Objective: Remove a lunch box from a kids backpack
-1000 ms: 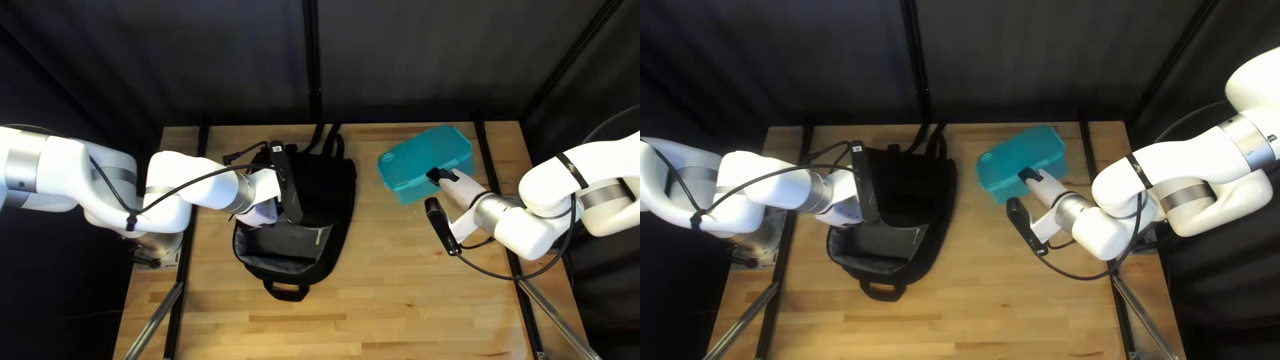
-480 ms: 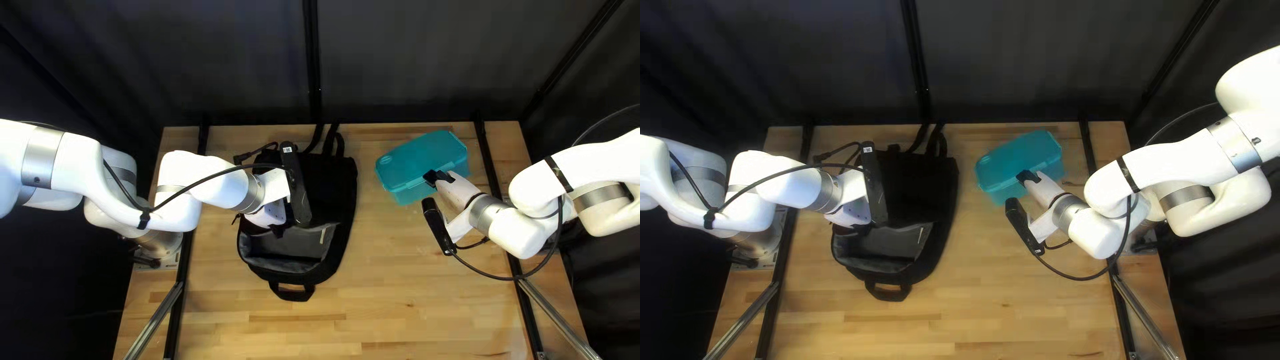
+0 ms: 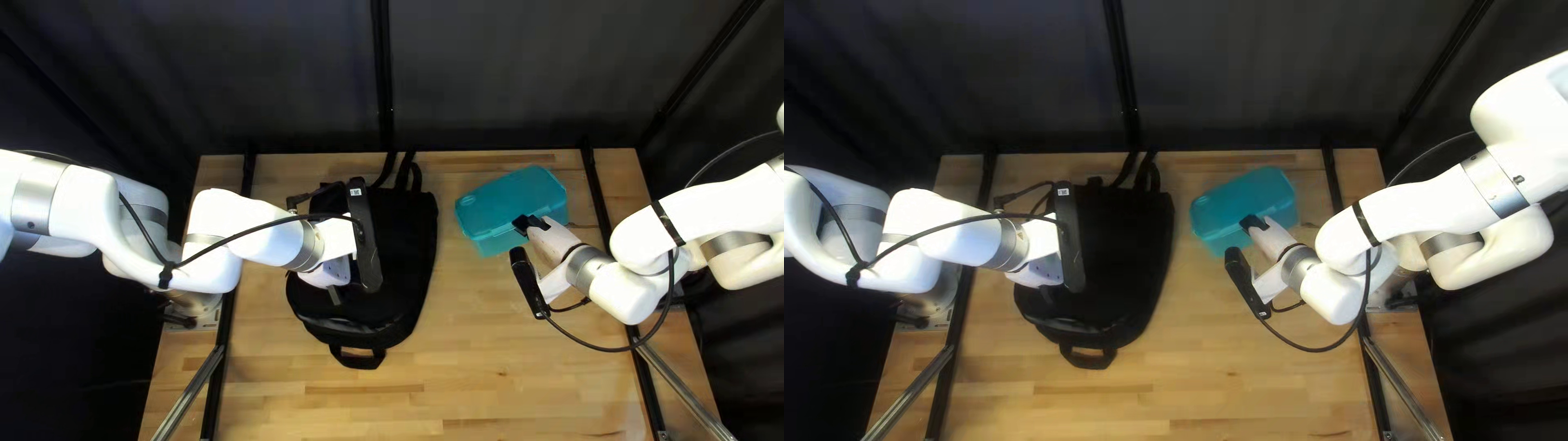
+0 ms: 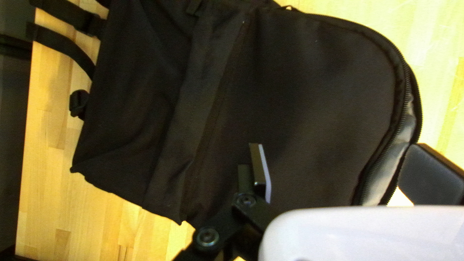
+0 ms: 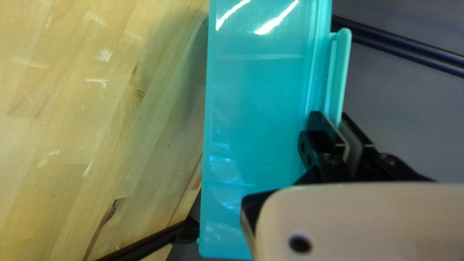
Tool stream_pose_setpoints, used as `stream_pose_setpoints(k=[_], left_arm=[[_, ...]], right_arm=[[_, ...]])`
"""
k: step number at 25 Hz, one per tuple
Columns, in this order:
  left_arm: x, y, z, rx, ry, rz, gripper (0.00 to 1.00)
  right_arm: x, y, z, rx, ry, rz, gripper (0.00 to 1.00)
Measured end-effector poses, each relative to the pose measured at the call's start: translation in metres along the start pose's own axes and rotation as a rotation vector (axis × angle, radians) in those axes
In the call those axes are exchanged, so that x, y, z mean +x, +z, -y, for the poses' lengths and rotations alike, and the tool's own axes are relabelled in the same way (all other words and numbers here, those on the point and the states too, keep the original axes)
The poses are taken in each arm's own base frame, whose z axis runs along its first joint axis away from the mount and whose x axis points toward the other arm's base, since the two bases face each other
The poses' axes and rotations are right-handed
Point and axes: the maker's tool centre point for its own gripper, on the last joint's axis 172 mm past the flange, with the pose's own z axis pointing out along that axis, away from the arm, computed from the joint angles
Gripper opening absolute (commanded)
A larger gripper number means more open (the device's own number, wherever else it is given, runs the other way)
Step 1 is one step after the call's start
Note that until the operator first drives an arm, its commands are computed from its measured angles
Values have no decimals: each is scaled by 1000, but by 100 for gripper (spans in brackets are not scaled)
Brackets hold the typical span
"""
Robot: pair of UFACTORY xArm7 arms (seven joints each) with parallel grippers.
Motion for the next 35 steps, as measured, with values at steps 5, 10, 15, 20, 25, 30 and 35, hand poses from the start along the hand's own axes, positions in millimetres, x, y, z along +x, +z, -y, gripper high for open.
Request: stream_pose_setpoints(k=[5,10,15,20,25,30,35], left_arm=[[0,2,-3,-4,4,-2,100],[-1,3,-5,-9,6,-4,100],[0,4,-6,-12,7,-5,100],[-1,8,-7,-15,5,-7,100],[-1,10,-8,-17,3,-8,100],[-1,11,-10,-19,1,-11,100],[-3,13,-13,-20,1,-15,100]], right_arm=[[8,-1,13,0,8,-2,0],[14,-3,31,5,38,-7,5],[20,-3,48,15,78,-10,7],[27,-2,66,27,117,-12,87],[32,-6,76,41,131,-21,100],[32,-23,64,41,121,-23,100],[25,-35,45,32,103,-27,100]])
